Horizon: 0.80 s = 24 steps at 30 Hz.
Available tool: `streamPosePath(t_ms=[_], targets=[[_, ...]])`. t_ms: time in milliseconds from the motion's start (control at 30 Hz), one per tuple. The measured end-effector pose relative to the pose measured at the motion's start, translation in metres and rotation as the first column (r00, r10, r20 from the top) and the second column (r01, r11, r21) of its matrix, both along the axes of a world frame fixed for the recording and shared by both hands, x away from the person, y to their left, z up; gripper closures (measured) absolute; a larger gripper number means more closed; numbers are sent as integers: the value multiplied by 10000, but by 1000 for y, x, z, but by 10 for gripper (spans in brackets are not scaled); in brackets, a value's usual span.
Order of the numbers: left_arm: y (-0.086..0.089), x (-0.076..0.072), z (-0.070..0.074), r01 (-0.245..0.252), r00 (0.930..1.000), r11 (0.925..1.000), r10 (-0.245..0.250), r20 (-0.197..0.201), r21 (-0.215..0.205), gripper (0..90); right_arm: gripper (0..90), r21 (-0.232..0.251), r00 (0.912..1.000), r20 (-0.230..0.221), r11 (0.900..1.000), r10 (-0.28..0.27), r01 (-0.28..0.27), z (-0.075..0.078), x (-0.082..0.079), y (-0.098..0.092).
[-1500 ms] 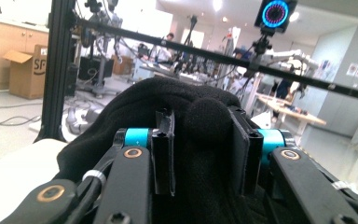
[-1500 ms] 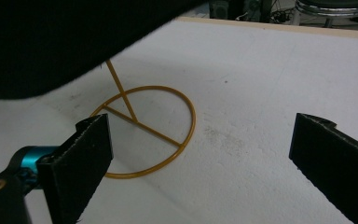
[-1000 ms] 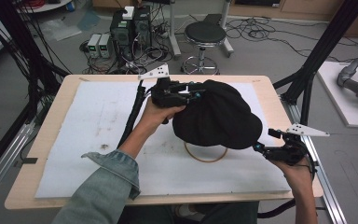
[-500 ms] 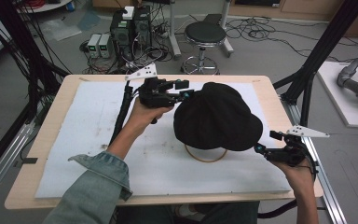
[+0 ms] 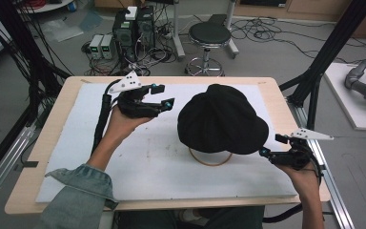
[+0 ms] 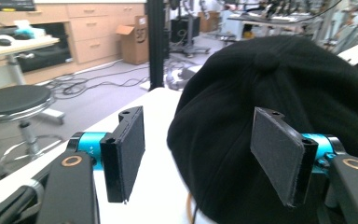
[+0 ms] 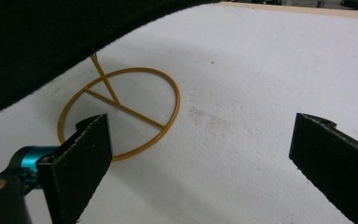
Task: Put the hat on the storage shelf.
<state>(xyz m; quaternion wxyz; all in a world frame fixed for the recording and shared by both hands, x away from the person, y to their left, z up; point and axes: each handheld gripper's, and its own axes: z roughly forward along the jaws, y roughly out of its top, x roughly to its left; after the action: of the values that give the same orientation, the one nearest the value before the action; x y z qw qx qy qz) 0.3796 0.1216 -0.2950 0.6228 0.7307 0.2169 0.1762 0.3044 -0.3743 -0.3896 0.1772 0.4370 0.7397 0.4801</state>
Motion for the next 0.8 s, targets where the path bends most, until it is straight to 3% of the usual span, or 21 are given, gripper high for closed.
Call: streamPosePath(t_ms=[133, 367, 533, 800], targets=[[13, -4, -4, -476, 9988, 9987, 474, 105, 203, 337, 56, -6, 10000, -68, 10000, -53, 53, -2, 1, -1], [40, -8, -17, -1523, 9883, 9876, 1521, 75, 385, 310, 56, -15, 9999, -143, 10000, -89, 89, -5, 4, -1], [62, -11, -29, -2348, 9720, 9715, 2350, -35, 311, 285, 56, -36, 9998, -177, 10000, -65, 64, -7, 6, 0], [97, -14, -49, -3489, 9370, 9369, 3492, -103, 227, 225, 56, -13, 9998, -201, 10000, -17, 16, -8, 10, 3]])
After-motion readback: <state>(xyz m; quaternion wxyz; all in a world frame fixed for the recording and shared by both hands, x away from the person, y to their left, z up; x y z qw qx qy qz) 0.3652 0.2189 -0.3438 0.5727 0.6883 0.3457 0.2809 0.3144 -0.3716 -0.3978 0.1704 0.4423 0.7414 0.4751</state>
